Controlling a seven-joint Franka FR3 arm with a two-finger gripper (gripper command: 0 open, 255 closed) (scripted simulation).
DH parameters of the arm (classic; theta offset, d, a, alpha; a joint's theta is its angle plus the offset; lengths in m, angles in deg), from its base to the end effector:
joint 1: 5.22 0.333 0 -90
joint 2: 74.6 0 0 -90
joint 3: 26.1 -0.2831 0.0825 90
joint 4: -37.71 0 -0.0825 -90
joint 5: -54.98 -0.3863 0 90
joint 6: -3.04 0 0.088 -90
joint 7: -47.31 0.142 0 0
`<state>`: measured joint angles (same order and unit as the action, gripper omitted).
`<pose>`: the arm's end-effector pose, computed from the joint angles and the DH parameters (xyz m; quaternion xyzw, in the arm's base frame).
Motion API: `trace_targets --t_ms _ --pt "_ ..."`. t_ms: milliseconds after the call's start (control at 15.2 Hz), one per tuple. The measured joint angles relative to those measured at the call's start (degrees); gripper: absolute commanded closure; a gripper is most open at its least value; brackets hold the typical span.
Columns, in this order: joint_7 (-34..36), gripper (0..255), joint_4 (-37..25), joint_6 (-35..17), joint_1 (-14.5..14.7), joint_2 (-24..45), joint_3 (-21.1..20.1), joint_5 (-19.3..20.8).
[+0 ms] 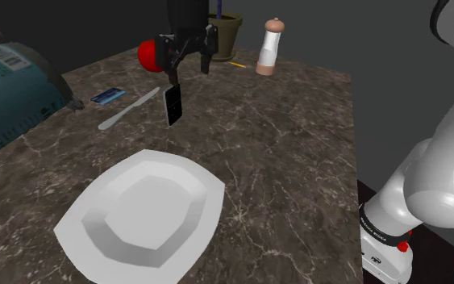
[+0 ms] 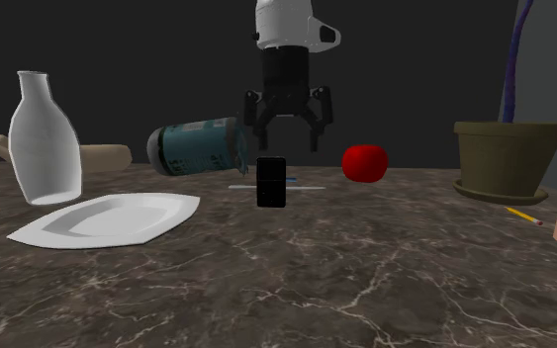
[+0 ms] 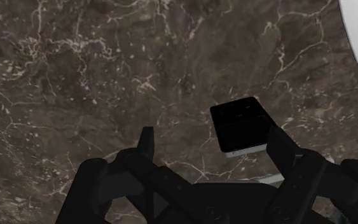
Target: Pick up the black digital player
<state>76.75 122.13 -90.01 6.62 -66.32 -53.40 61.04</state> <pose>0.4828 0.3539 0.5329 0.9962 0.0843 0.0203 0.0102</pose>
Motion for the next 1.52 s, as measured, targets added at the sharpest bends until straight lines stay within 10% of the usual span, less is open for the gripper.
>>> trace_targets --t_ms 264,726,792,1518 --pt "2.2 0 -8.6 2.5 3.5 7.9 -1.1 3.1" --pt "2.7 0 -2.9 -2.7 3.2 7.6 -1.2 3.0" --pt "2.7 255 -2.6 -3.0 3.1 7.5 -1.2 2.9" --pt "2.6 255 -2.6 -3.0 3.1 7.4 -1.2 2.9"
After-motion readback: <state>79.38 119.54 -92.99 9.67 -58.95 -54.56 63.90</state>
